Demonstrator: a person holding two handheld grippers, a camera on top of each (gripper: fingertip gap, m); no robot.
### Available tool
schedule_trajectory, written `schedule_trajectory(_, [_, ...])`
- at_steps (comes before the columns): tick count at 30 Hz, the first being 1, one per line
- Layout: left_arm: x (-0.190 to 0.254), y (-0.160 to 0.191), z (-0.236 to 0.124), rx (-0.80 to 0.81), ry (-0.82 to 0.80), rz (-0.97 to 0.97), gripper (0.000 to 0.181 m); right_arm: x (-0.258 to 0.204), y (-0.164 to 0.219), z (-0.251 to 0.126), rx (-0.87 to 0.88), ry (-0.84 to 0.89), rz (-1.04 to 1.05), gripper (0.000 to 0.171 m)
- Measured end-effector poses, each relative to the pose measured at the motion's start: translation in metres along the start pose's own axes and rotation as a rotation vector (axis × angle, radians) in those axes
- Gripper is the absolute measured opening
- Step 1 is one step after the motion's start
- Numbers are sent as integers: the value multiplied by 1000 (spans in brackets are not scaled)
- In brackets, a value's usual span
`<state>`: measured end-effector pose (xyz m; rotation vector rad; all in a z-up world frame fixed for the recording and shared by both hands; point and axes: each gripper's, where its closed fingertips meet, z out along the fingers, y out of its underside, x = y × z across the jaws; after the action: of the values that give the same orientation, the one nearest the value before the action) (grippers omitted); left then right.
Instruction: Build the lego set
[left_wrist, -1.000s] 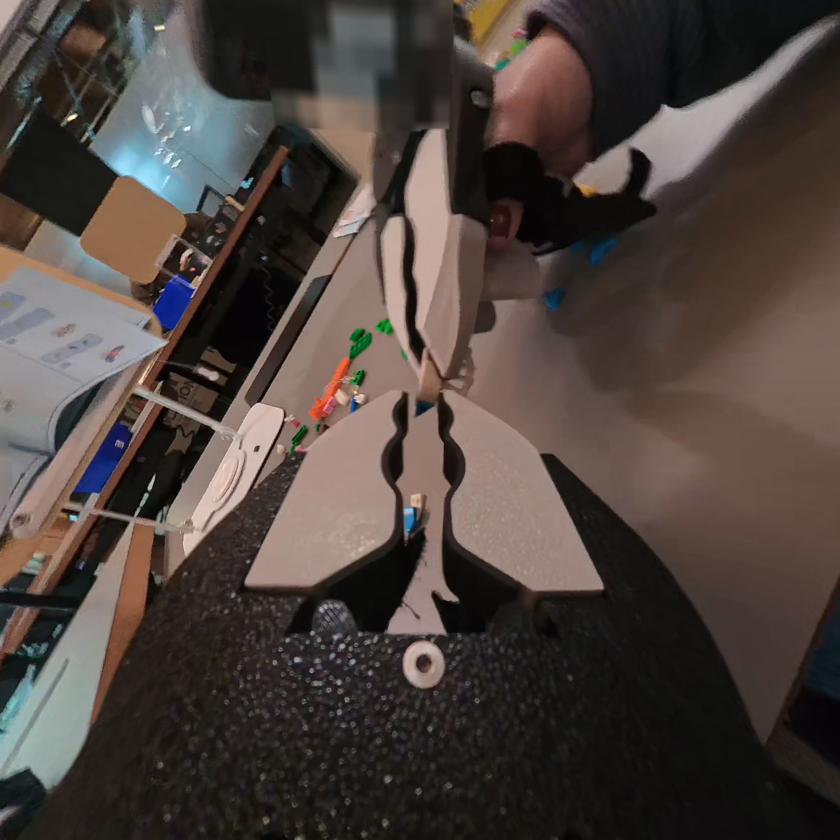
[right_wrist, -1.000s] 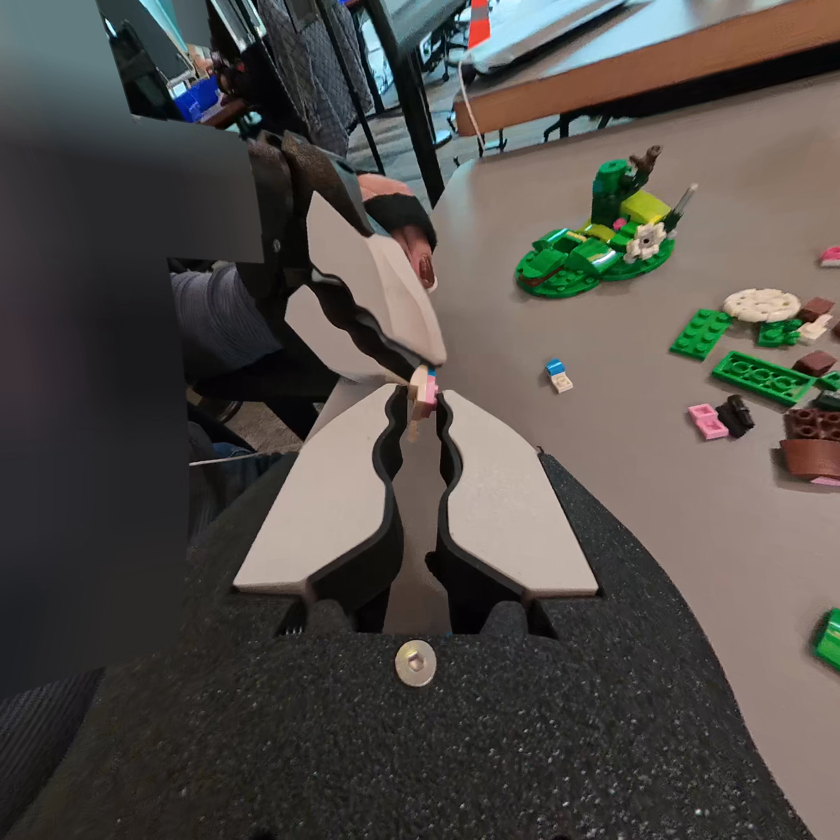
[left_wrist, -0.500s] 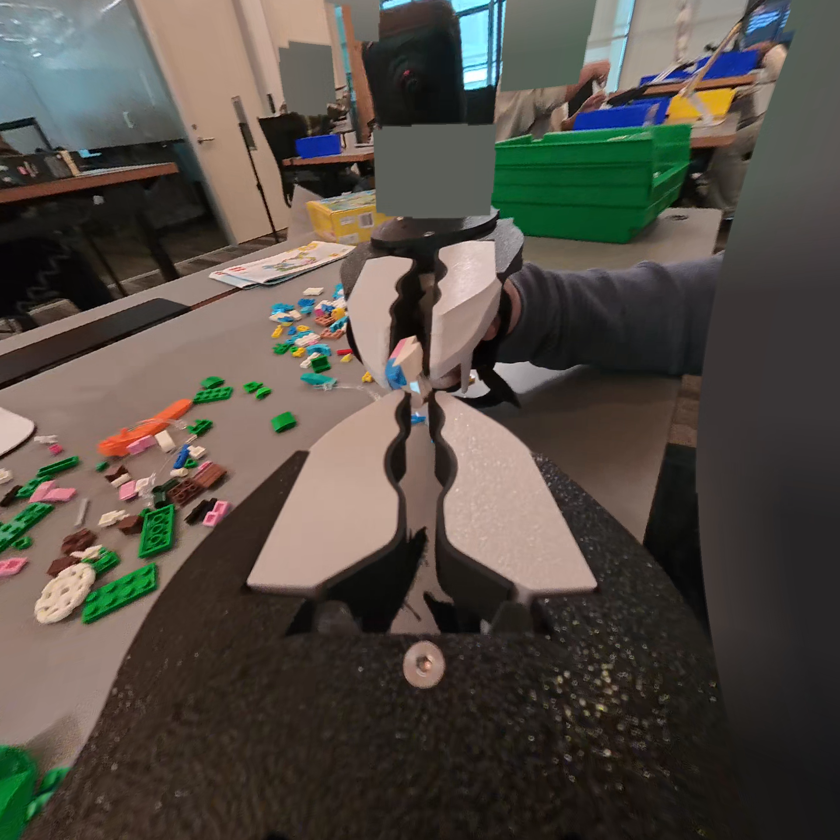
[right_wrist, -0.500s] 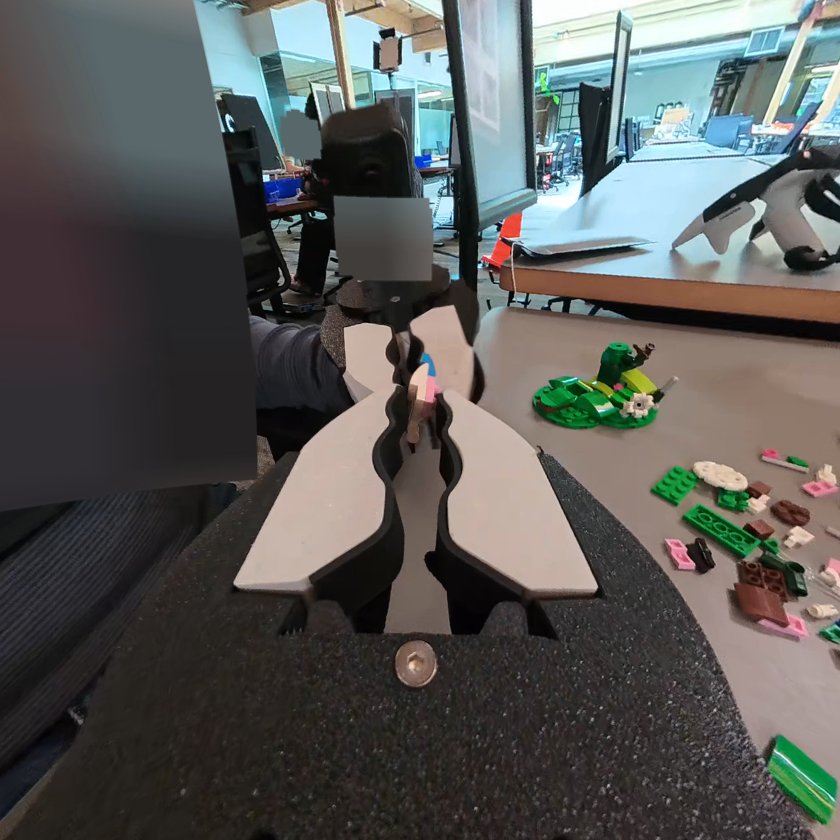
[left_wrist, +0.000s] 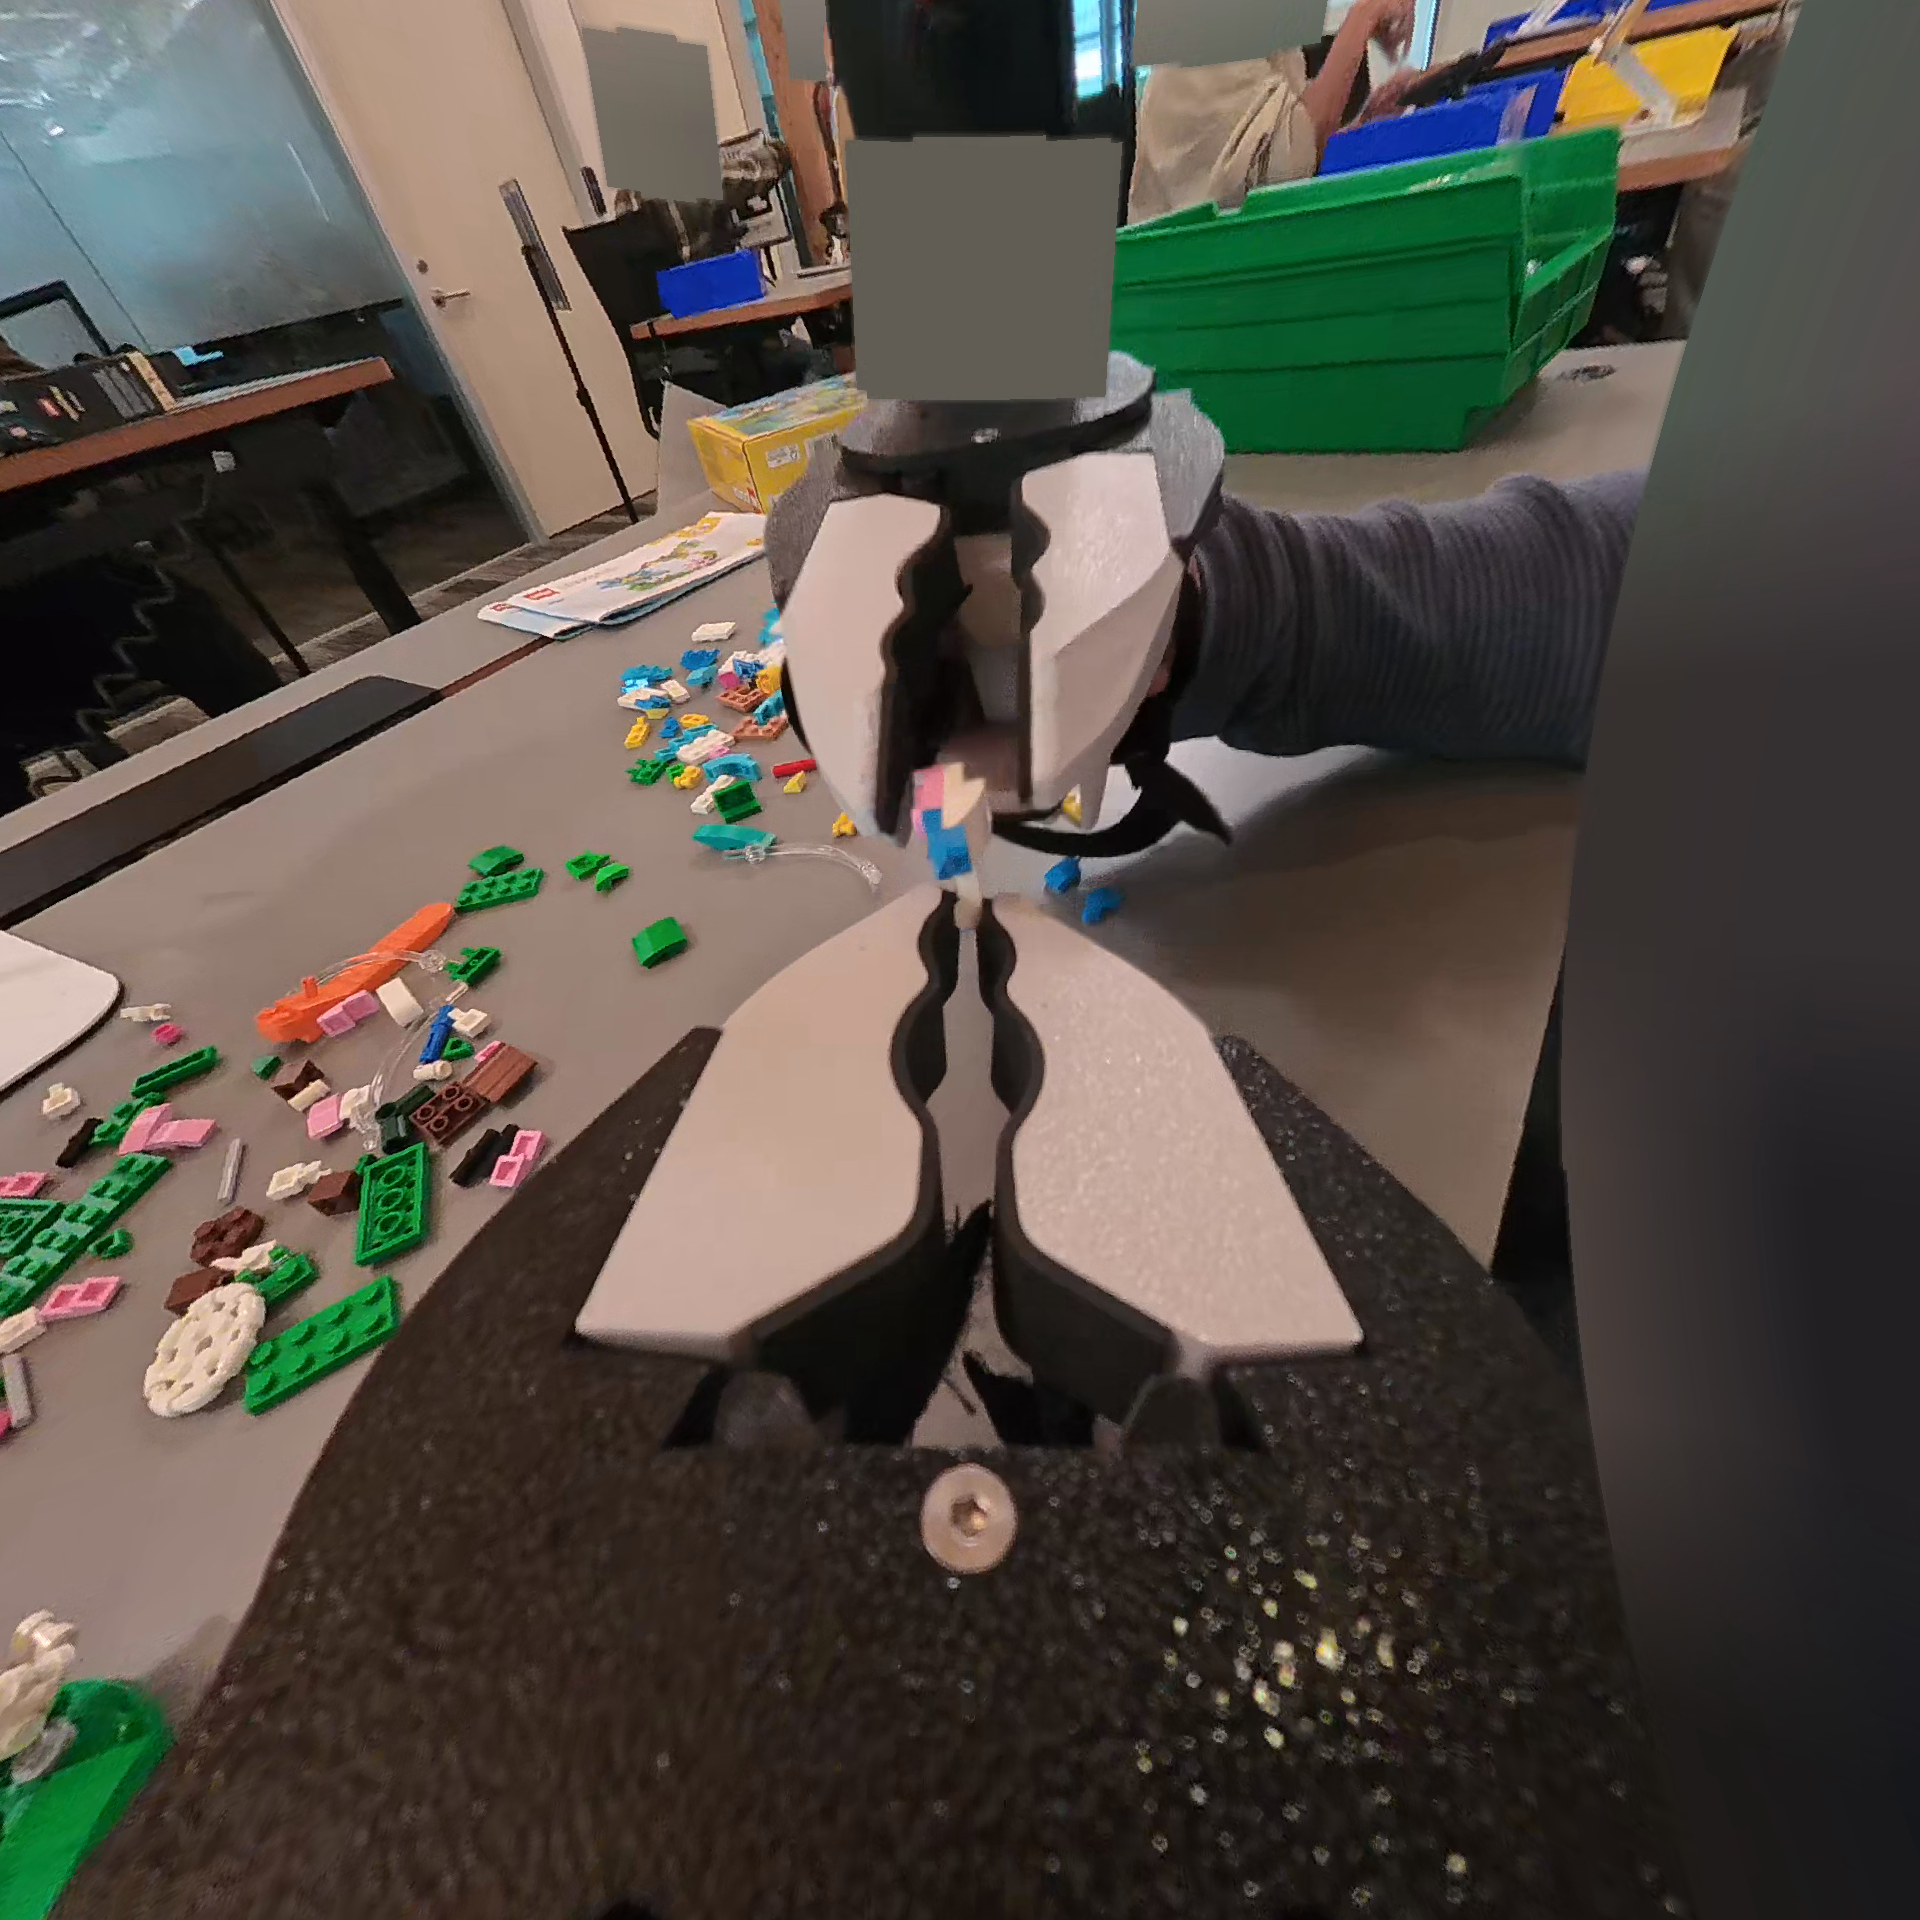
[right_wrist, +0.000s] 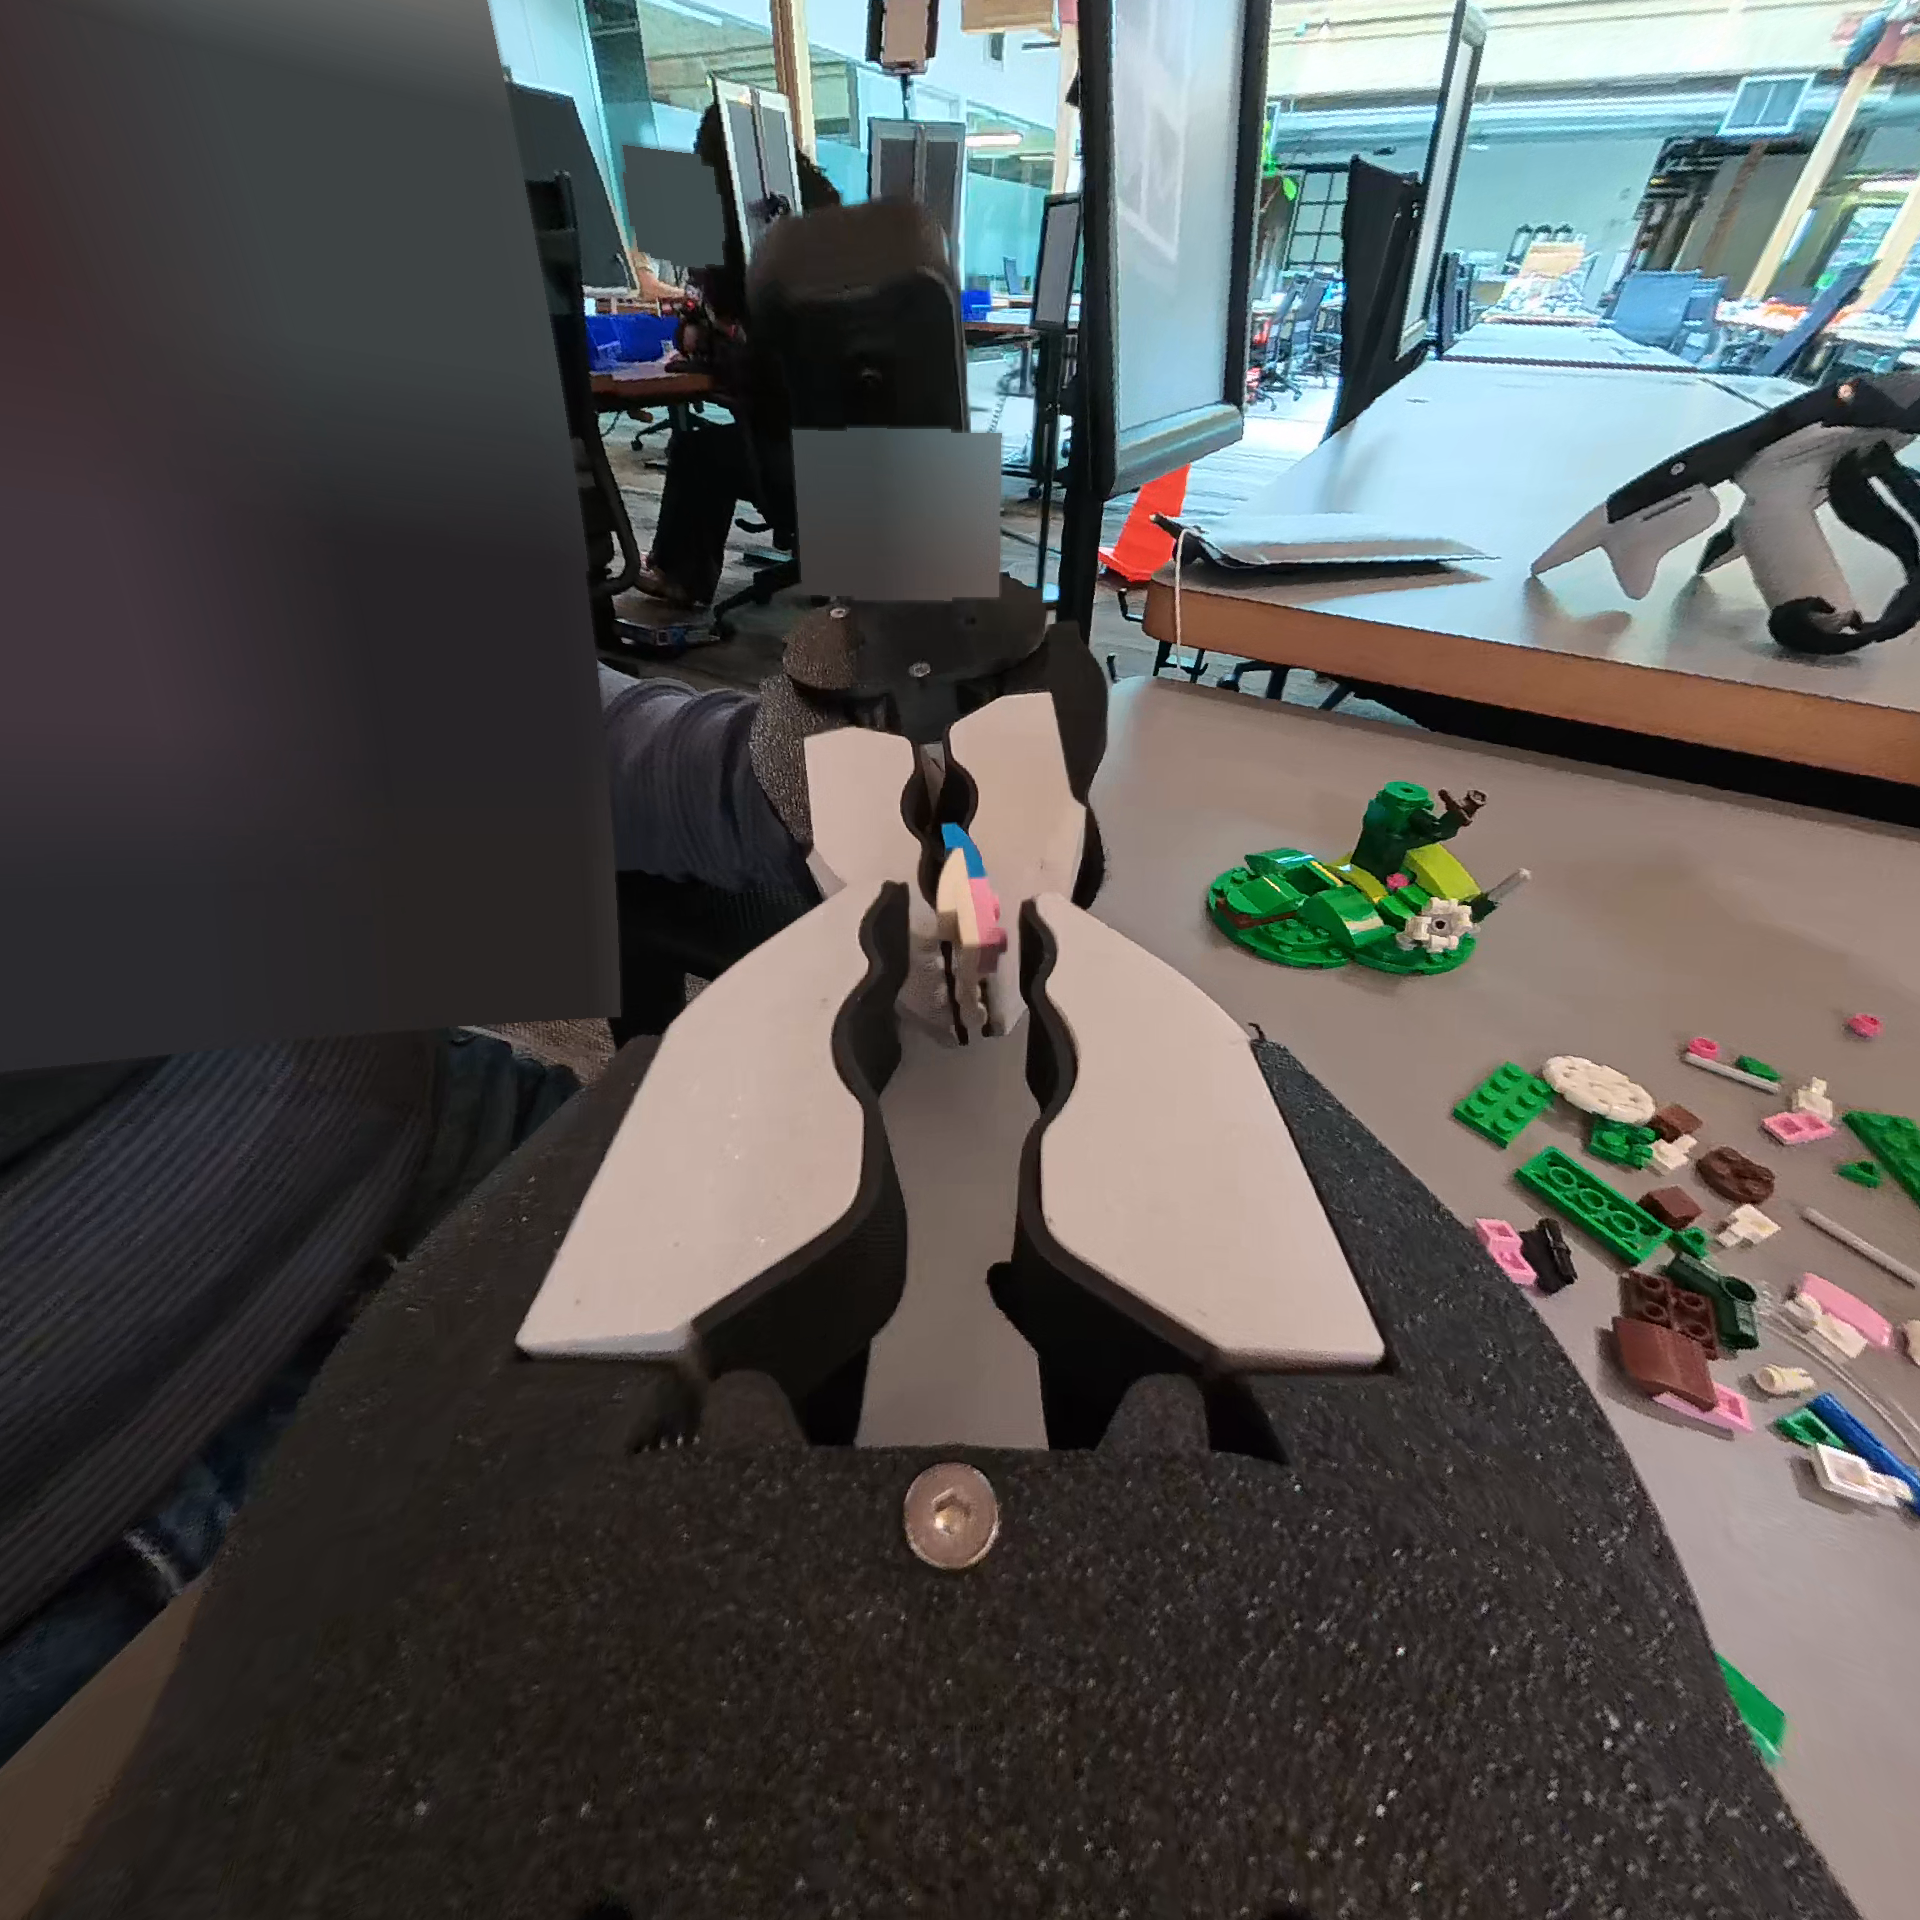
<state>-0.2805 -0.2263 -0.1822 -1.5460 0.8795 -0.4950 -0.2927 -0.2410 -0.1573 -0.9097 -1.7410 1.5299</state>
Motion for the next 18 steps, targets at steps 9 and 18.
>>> schedule_trajectory(9, [8, 7, 3, -43, 36, 62, 3, -6, 8, 2, -69, -12, -50, 11])
schedule_trajectory(18, [-1, 6, 6, -37, -46, 70, 13, -2, 8, -1, -69, 30, -83, 11])
